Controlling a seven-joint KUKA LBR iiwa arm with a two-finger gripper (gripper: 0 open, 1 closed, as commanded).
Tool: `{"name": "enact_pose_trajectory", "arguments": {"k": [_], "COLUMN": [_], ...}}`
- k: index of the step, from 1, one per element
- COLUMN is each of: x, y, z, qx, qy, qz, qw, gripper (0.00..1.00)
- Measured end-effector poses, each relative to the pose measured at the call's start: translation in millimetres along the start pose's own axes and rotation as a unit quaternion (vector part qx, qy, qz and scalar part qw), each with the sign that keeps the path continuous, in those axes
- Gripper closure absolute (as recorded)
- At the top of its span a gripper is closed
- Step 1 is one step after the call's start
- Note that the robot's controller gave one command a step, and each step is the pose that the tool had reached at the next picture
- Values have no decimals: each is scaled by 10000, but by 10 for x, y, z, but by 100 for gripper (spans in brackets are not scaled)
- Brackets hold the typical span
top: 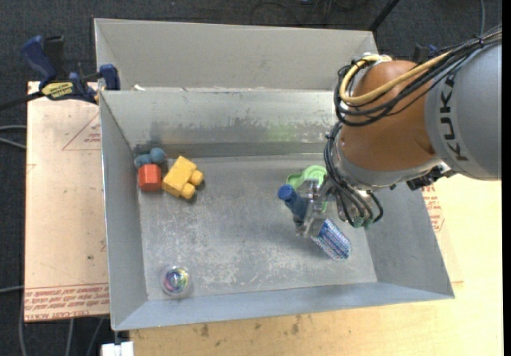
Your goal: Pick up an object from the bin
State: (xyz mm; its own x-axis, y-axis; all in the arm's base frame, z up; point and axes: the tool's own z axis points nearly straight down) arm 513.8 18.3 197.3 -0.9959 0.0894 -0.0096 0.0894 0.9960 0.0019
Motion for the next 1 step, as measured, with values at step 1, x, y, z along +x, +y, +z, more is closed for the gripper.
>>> {"name": "enact_pose_trajectory", "arguments": {"k": [1], "x": [-23], "y": [-116], "z": [-667], "qx": [-6], "qy": [23], "qz": [-3559], "qw": [9345], "gripper": [100]}}
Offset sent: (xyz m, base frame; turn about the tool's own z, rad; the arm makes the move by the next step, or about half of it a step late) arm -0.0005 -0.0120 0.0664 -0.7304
